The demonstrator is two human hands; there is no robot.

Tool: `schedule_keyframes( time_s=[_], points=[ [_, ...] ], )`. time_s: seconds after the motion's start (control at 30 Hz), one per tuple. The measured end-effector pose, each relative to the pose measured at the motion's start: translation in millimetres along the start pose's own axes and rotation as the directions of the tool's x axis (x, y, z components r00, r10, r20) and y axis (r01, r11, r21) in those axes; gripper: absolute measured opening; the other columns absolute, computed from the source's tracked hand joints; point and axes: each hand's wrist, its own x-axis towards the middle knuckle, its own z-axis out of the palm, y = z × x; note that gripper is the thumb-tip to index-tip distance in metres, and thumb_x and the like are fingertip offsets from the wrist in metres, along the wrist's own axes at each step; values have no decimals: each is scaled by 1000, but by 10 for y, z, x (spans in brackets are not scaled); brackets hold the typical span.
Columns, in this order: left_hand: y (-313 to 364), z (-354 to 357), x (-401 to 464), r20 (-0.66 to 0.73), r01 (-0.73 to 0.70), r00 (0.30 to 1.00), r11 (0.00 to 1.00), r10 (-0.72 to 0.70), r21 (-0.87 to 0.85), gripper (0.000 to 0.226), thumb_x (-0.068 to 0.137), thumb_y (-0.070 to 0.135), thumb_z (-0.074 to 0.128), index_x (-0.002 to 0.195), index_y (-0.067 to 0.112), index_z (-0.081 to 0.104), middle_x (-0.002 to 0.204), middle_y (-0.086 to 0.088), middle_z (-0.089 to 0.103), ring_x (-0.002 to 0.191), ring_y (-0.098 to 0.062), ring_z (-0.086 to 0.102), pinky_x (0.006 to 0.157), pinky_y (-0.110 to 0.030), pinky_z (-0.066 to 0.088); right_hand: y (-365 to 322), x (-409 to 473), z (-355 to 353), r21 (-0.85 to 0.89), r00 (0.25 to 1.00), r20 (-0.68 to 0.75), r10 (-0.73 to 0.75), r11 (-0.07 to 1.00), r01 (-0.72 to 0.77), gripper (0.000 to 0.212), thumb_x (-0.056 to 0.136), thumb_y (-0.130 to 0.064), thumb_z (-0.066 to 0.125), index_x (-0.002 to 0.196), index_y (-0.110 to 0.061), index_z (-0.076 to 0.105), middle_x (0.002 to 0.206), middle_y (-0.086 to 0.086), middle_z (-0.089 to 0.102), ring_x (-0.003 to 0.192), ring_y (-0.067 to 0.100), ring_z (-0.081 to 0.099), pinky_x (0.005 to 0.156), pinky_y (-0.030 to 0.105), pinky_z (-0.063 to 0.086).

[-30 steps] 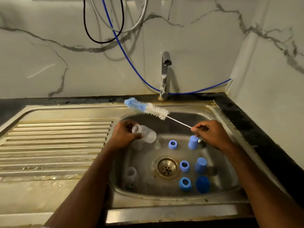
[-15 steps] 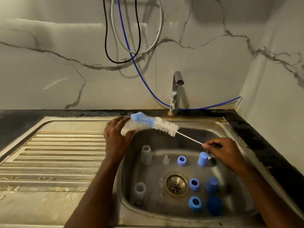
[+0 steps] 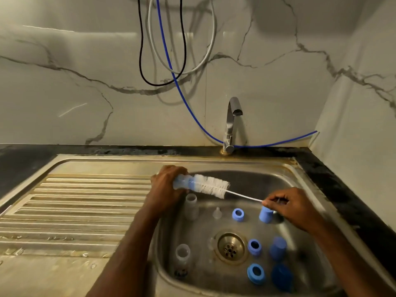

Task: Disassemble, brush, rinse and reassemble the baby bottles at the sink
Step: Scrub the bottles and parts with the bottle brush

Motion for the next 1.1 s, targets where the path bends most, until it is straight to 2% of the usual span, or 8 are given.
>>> schedule_keyframes(
  time_s=[0.1, 0.2, 0.27, 0.37, 0.6, 0.73, 0.93, 1.1],
  points=[
    [50, 50, 19, 24, -54, 998, 998, 54, -16, 57, 80, 35, 83, 130, 27, 59, 140, -1, 54, 131, -21, 47, 111, -50, 40, -37, -6, 73, 43, 1000, 2, 0, 999, 0, 11, 85, -9, 77, 78, -17, 77, 73, -3, 74, 70, 8, 69, 67, 15, 52],
    [-59, -76, -14, -129, -22, 992, 971, -10, -239, 73, 71, 37, 90, 134, 27, 56, 148, 0, 48, 135, -13, 43, 107, -31, 42, 7, 0, 40, 117, 998, -55, 22, 993, -16, 8, 85, -7, 76, 79, -11, 77, 75, 6, 74, 72, 18, 70, 70, 28, 56],
    [-105, -204, -68, -120, 55, 983, 847, -138, -529, 68, 77, 40, 84, 136, 27, 54, 140, 6, 55, 127, -9, 55, 99, -27, 51, 13, 5, 39, 139, 997, -57, 47, 989, -39, 9, 86, -6, 74, 78, -9, 76, 74, 7, 73, 71, 18, 69, 70, 25, 55],
    [-17, -220, -135, 24, 142, 978, 575, -208, -805, 49, 91, 33, 70, 136, 24, 52, 126, 2, 64, 113, -25, 67, 80, -38, 61, -59, -11, 114, 155, 997, -37, 73, 986, -66, 15, 87, -5, 73, 72, -9, 73, 69, 10, 70, 63, 11, 65, 65, 20, 52],
    [84, -339, -146, -68, 185, 920, 582, -385, -792, 20, 101, 40, 52, 114, 28, 59, 103, -7, 68, 77, -20, 68, 52, -23, 49, 15, -23, 46, 240, 981, -127, 143, 965, -110, 18, 85, 5, 72, 77, -10, 77, 72, 7, 74, 69, 15, 70, 67, 19, 54],
    [233, -226, -170, -28, 185, 942, 588, -334, -788, 18, 100, 35, 54, 115, 25, 58, 106, 3, 69, 93, -9, 70, 64, -21, 58, -80, -18, 198, 208, 984, -69, 164, 967, -146, 16, 86, 2, 71, 78, -11, 75, 73, 4, 74, 68, 8, 68, 65, 15, 52],
    [183, -252, -147, -72, 208, 895, 555, -440, -805, 21, 103, 35, 50, 118, 21, 56, 110, -4, 66, 90, -20, 69, 56, -18, 54, -55, 5, 190, 217, 978, -79, 192, 961, -171, 17, 87, 1, 71, 78, -13, 75, 71, 4, 73, 67, 8, 68, 68, 22, 52],
    [137, -244, -121, -63, 220, 889, 543, -453, -810, 25, 102, 40, 51, 124, 28, 55, 117, -4, 64, 101, -23, 68, 62, -23, 55, -33, 29, 152, 266, 971, -106, 215, 947, -180, 12, 87, -2, 72, 79, -9, 75, 66, 3, 71, 60, 6, 64, 58, 14, 48]
  ],
)
